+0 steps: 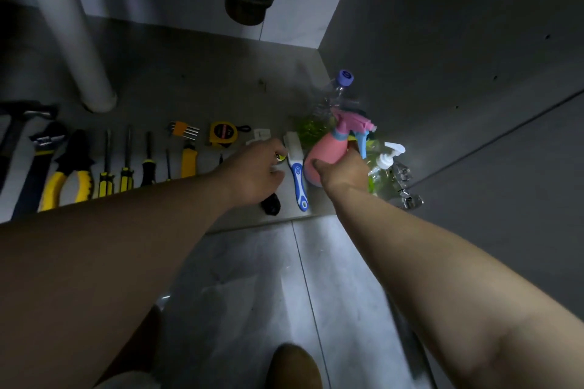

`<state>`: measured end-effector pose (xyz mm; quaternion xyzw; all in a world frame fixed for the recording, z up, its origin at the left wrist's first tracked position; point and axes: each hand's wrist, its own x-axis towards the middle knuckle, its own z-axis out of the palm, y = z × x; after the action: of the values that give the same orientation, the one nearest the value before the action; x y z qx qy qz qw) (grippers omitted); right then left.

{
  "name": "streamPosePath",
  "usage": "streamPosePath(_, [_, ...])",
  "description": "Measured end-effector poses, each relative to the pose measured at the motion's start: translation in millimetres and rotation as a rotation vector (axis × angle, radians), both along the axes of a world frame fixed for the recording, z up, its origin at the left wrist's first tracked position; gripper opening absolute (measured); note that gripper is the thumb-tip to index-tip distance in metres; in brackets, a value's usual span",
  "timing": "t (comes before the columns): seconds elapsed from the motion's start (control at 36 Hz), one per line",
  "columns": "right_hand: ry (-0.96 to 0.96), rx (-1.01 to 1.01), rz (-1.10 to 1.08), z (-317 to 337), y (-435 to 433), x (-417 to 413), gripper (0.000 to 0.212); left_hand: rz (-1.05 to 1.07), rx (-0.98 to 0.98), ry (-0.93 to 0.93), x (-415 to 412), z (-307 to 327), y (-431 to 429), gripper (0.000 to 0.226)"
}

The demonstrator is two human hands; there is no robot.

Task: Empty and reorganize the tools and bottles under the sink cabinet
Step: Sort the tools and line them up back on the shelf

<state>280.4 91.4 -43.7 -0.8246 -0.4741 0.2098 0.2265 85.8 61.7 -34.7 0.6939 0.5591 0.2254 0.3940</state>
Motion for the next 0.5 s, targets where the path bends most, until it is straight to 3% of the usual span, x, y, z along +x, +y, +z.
streamPosePath(0.5, [0.042,-0.075,-0.12,-14.8,-20.0,-2.2,0.053,-0.016,0.071,0.095,-0.6,-3.3,-1.4,0.031])
